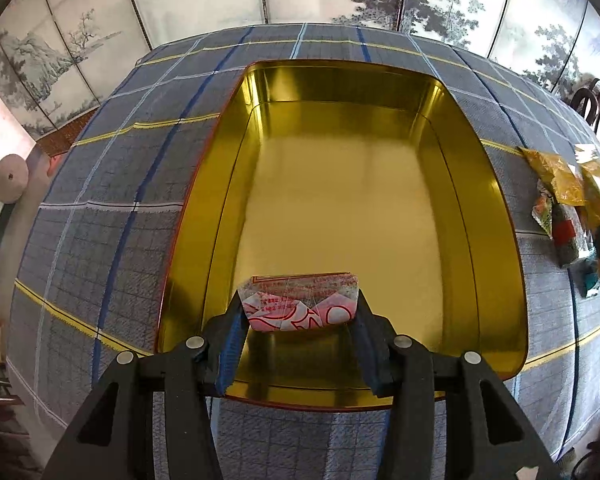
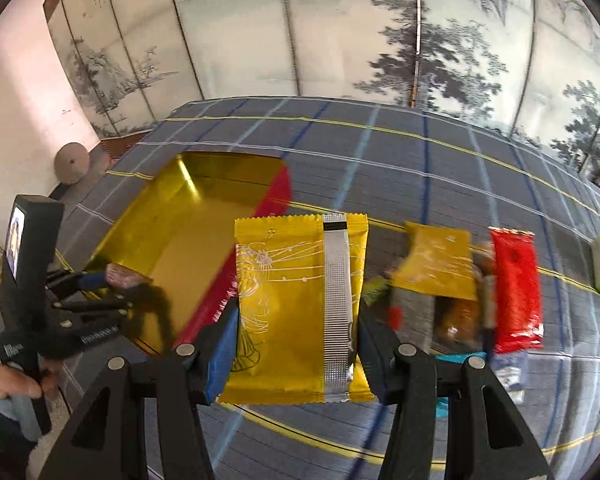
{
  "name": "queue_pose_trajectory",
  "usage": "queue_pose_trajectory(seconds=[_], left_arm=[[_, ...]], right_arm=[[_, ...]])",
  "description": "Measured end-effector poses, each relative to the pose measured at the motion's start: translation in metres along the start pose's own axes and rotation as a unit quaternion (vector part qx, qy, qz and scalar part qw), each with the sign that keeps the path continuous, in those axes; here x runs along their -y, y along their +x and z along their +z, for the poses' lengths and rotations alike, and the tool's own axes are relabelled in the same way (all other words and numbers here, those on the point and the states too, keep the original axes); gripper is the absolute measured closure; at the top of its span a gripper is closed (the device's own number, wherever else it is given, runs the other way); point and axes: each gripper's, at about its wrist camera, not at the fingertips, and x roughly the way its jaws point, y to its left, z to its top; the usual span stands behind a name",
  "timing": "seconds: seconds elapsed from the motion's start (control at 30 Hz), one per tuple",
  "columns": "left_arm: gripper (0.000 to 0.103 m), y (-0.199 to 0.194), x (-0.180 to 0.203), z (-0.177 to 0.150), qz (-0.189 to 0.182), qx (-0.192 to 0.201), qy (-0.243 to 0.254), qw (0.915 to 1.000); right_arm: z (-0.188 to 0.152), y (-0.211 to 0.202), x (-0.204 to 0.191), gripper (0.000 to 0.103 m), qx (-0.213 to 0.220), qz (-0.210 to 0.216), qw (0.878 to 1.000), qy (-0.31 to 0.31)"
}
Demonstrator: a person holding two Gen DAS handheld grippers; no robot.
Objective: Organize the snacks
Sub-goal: 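Carry the pastry into the TOFFEE tin and open the left gripper while the right carries the yellow packet, then lower the yellow packet into the tin and open the right gripper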
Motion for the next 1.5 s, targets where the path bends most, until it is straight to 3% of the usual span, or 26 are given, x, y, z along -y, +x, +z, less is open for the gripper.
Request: queue_pose_trajectory(seconds=[0.07,0.3,0.6,0.9,1.5], left_arm=[[0.057,0.001,0.000,0.000,0.000,-0.001,0.000,1.0000],[0.039,-0.022,-0.005,0.005,-0.003,0.032,0.000,0.9995],[0.038,-0.056,-0.052,0.001,0.018,0.067,-0.064,0.9955],[0.038,-0.062,-0.094,-0.018,0.046,0.059,-0.120,0.9899],[0.038,-0.066,-0.097,-0.048,0.056,0.050,-0.134,0.9881]], right_arm=[[0.002,0.002,-0.004,0.048,-0.001,0.004,1.000,-0.001],[0.004,0.013,-0.013,0.048,-0.013,0.009,1.000,-0.007],[0.017,0.027,-0.039,0.048,-0.019,0.029,0.999,-0.021],[0.025,0.050,-0.079,0.048,-0.031,0.048,0.997,-0.043],[0.024,0.083,-0.112,0.048,-0.046,0.033,0.996,-0.075]])
